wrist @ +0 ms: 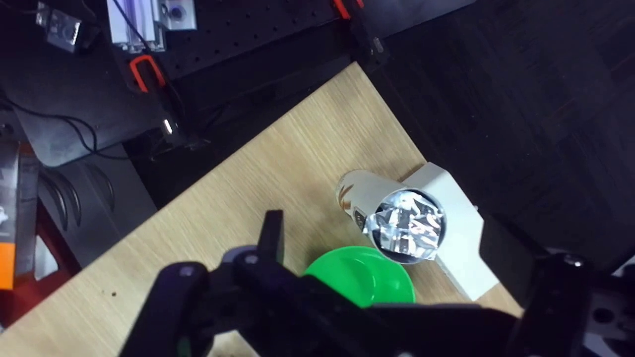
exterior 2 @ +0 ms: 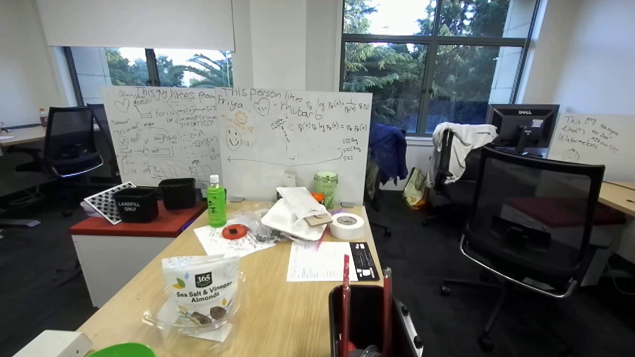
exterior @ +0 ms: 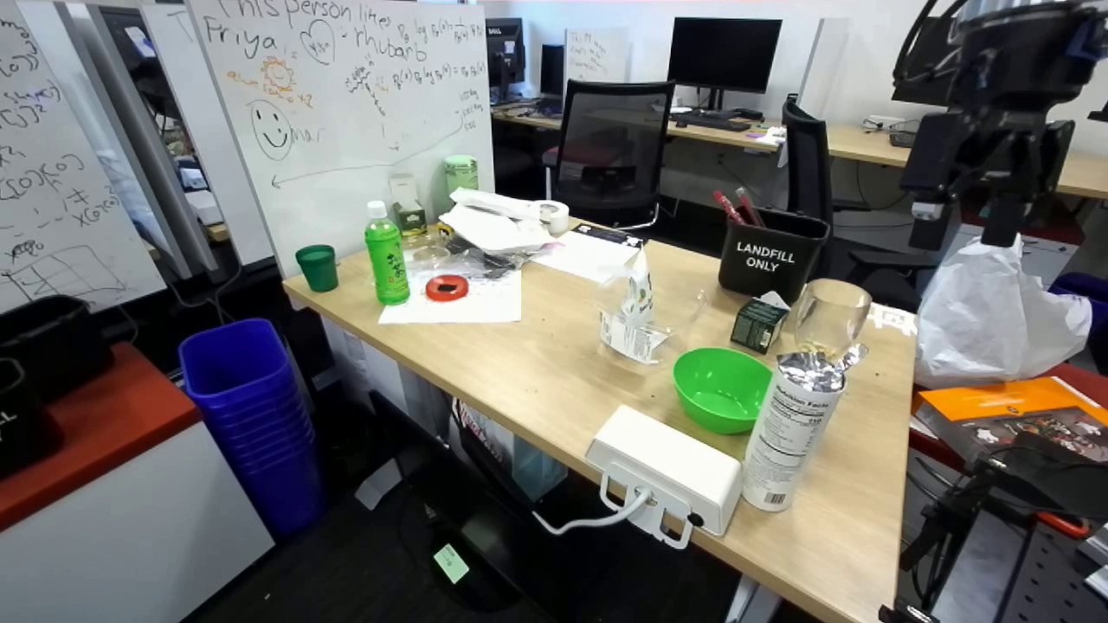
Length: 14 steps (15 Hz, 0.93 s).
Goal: Pour the contents of the wine glass into the bowl
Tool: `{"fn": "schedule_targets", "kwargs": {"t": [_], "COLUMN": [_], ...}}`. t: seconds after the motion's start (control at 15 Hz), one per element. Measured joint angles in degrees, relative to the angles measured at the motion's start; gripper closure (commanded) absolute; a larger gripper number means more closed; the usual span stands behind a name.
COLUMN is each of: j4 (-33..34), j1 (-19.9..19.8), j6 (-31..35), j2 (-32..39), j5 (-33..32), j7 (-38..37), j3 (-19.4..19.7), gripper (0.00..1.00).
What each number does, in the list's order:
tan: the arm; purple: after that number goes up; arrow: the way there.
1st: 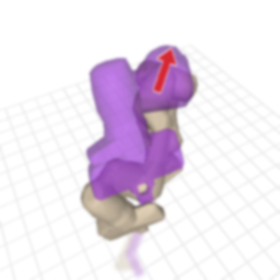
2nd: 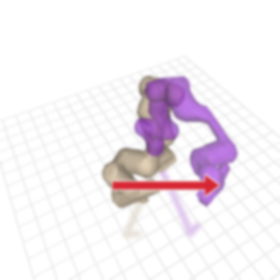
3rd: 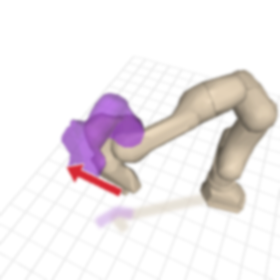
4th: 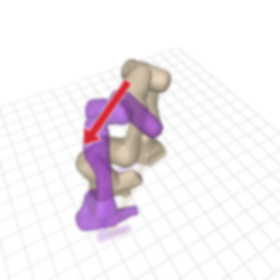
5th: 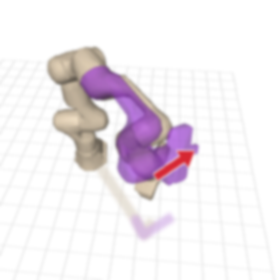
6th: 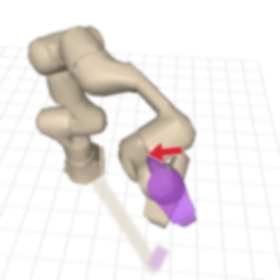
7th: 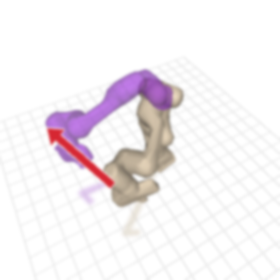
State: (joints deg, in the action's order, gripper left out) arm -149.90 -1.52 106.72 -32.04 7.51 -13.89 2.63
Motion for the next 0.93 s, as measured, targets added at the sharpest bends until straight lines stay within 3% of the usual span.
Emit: {"fn": "schedule_targets", "kwargs": {"t": [0.67,0.93], "j4": [0.02,-0.12], "j1": [-0.61,-3.73], "j6": [0.00,2.79], "j2": [0.11,4.13], "j5": [0.59,5.15], "j7": [-0.63,-4.61], "j3": [-0.68,1.48], "gripper": [0.00,0.00]}}
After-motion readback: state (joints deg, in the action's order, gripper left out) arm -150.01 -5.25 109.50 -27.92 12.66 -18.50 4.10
